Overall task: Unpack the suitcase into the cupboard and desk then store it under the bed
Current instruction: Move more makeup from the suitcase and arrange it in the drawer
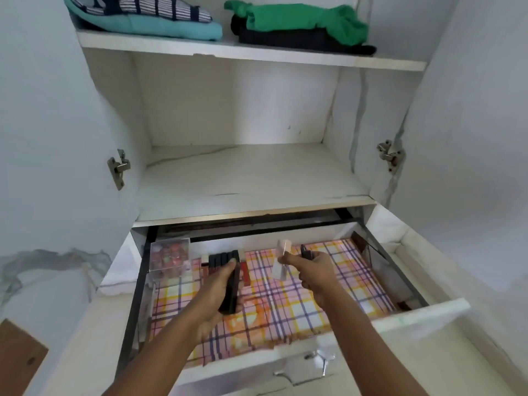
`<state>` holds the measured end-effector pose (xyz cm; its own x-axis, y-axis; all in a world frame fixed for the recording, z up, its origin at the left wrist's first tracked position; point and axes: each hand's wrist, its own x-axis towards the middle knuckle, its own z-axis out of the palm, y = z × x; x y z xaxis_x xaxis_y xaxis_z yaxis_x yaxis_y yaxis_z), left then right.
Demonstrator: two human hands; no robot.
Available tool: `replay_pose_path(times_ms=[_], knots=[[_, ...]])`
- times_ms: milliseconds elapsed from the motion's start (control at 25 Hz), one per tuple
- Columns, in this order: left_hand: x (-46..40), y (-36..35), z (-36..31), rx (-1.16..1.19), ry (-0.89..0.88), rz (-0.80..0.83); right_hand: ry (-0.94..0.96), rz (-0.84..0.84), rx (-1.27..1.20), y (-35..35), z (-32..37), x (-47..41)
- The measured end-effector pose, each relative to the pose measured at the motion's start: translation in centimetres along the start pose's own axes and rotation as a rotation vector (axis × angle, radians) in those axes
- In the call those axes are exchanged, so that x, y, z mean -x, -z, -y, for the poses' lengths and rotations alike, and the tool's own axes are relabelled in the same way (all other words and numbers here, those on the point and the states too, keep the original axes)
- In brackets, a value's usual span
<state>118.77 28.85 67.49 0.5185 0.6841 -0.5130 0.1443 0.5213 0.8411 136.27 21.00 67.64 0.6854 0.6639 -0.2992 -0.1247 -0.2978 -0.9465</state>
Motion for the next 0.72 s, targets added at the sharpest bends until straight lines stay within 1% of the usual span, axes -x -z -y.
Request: replay_pose_path(times_ms=[80,120,240,320,480,560,720], knots=[[-1.8,0.3,0.1,0.154,0.060,-0.028,0.002,-0.067,0.138,-1.5,-0.6,-4.1],[-2.5,0.4,0.1,0.194,0.071,-0.044,0.012,-0.068,0.218,-2.2,-1.0,-5.7],[-4.5,0.7,0.0,0.269,0.074,-0.154,-0.008,-0.013,0.521,-4.7,-2.4,-10.5],[-5.2,1.0,0.3,0.287,0.081,-0.164,-0.059,0.032,0.631,-5.8,-3.4,-12.9],[-6.1,1.7,1.3,0.311,0.114,-0.200,-0.091,0.103,0.669,-6.9,-4.4,-15.8],[-6.7,1.6,1.4,0.292,0.109,-0.228,-0.106,0.124,0.699,-6.9,-4.7,-16.6],[-7.4,1.4,1.6,0.301,0.094,-0.230,-0.126,0.150,0.722,-6.7,-5.3,-17.3]])
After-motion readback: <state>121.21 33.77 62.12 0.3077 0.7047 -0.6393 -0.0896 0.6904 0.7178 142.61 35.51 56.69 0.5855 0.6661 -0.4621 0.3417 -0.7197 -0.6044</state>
